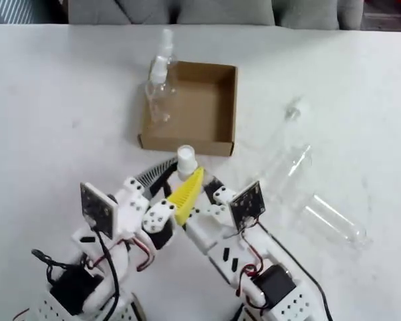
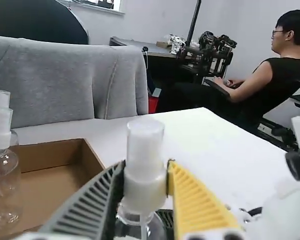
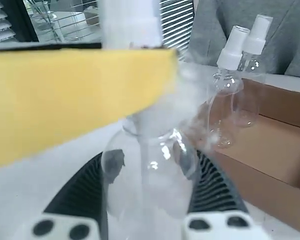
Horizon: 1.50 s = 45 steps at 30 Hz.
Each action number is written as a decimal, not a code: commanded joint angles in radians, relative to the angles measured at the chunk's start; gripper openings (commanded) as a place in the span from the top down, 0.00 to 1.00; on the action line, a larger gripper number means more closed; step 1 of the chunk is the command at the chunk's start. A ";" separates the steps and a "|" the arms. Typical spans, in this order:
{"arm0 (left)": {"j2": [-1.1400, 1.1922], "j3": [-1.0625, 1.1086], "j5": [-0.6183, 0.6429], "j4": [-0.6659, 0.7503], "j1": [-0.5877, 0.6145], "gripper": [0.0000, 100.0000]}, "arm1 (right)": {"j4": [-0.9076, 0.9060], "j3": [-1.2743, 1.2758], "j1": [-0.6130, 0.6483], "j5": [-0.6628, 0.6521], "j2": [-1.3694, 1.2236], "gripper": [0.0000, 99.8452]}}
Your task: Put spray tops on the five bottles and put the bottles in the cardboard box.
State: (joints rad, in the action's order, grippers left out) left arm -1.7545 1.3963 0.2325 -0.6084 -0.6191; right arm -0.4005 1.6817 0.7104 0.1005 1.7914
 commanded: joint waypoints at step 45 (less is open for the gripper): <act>-0.008 0.009 -0.219 -0.098 0.010 0.70 | -0.021 0.006 -0.084 0.000 0.012 0.98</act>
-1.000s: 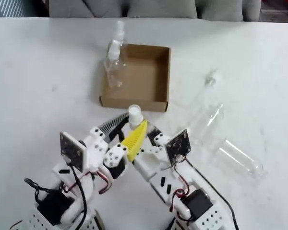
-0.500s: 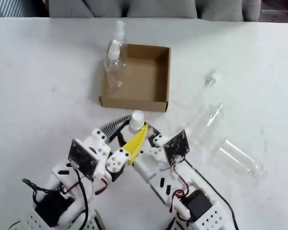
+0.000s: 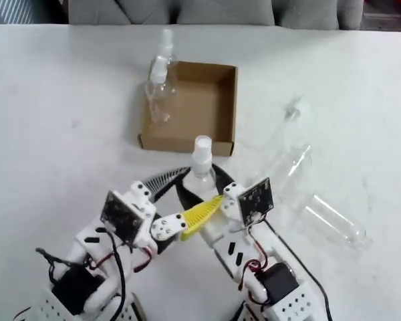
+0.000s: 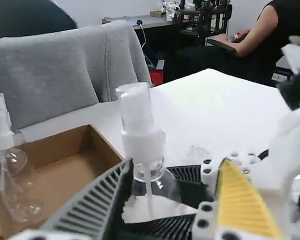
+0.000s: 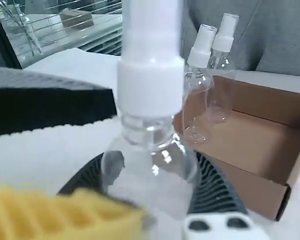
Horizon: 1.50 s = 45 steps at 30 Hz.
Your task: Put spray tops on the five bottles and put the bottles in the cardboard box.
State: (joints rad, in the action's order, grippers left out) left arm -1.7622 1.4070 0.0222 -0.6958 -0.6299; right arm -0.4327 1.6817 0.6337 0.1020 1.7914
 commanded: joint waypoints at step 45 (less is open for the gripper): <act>0.007 0.292 0.058 0.124 0.628 0.98 | 0.372 -0.020 -0.355 -0.003 0.012 0.98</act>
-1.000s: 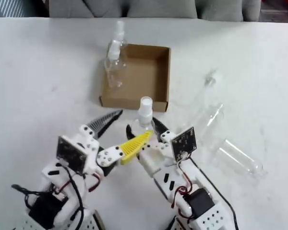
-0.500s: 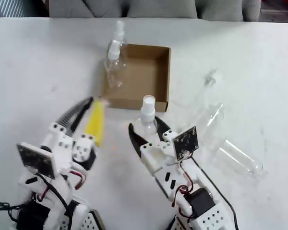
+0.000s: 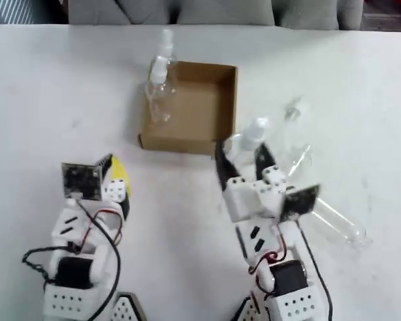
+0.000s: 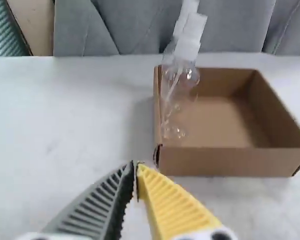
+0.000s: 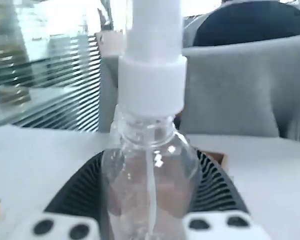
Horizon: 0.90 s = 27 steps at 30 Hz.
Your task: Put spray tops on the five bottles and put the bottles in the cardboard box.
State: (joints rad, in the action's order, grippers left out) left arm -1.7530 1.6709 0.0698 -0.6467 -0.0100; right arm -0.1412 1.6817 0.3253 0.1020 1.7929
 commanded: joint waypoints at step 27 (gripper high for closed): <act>-0.002 0.026 0.005 -0.061 0.008 0.98 | 0.615 -0.738 -0.047 -0.100 -1.314 0.98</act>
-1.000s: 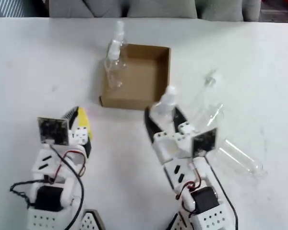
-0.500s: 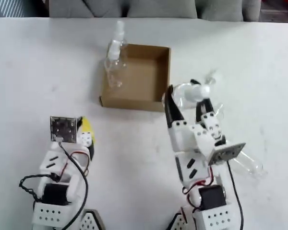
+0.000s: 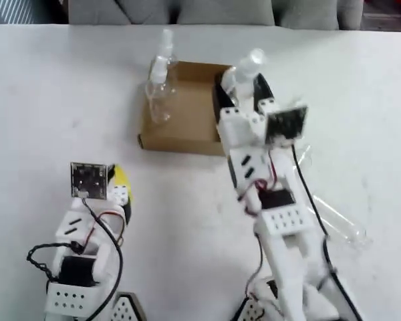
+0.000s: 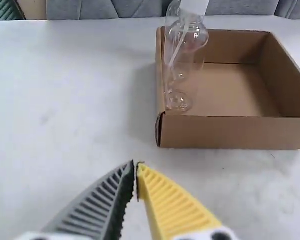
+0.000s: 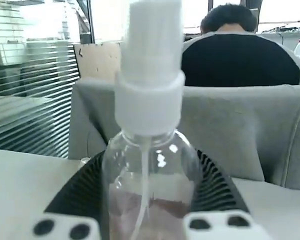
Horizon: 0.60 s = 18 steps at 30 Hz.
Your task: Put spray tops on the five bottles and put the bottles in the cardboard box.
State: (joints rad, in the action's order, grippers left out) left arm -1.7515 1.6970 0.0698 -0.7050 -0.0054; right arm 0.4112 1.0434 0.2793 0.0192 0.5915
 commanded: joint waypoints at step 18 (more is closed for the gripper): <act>-0.004 0.000 0.005 0.005 0.005 0.98 | 0.280 -0.549 -0.042 -0.025 -0.866 0.98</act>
State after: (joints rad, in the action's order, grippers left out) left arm -1.7515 1.6970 0.0698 -0.7050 -0.0054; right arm 0.6567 0.6045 0.2670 0.0100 -0.2186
